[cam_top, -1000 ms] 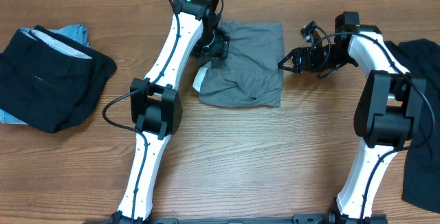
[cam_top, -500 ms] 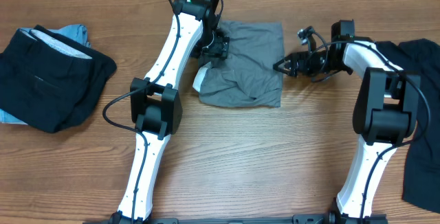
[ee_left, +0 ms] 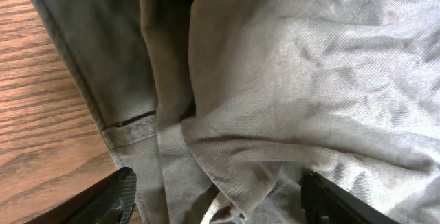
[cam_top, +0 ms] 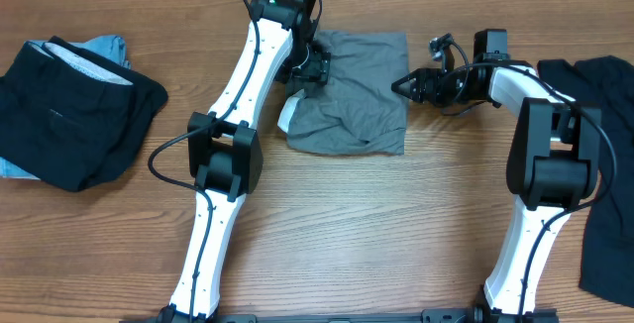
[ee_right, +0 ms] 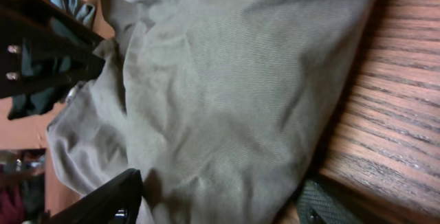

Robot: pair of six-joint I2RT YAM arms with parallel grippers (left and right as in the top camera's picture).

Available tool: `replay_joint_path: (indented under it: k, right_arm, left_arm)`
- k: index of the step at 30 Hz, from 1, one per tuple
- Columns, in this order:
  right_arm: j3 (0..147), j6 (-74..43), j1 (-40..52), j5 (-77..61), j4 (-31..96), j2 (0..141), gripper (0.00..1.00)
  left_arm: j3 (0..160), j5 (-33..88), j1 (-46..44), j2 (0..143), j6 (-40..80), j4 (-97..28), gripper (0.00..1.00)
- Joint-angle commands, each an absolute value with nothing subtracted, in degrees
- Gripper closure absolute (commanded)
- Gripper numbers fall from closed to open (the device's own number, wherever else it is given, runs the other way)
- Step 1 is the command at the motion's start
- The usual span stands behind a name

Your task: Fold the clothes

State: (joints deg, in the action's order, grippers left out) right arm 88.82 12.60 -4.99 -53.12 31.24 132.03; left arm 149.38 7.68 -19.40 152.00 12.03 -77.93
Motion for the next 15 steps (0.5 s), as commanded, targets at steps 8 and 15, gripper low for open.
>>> replay_joint_path:
  k: [8, 15]
  right_arm:
    - [87.81, 10.2, -0.32, -43.29, 30.68, 132.92, 0.62]
    - [87.81, 8.95, -2.0, -43.05, 32.71, 132.92, 0.82]
  left_arm:
    - [149.29, 7.09, -19.33, 151.76, 12.84, -77.71, 0.24]
    - [158.85, 6.52, -17.43, 151.7, 12.84, -78.13, 0.25]
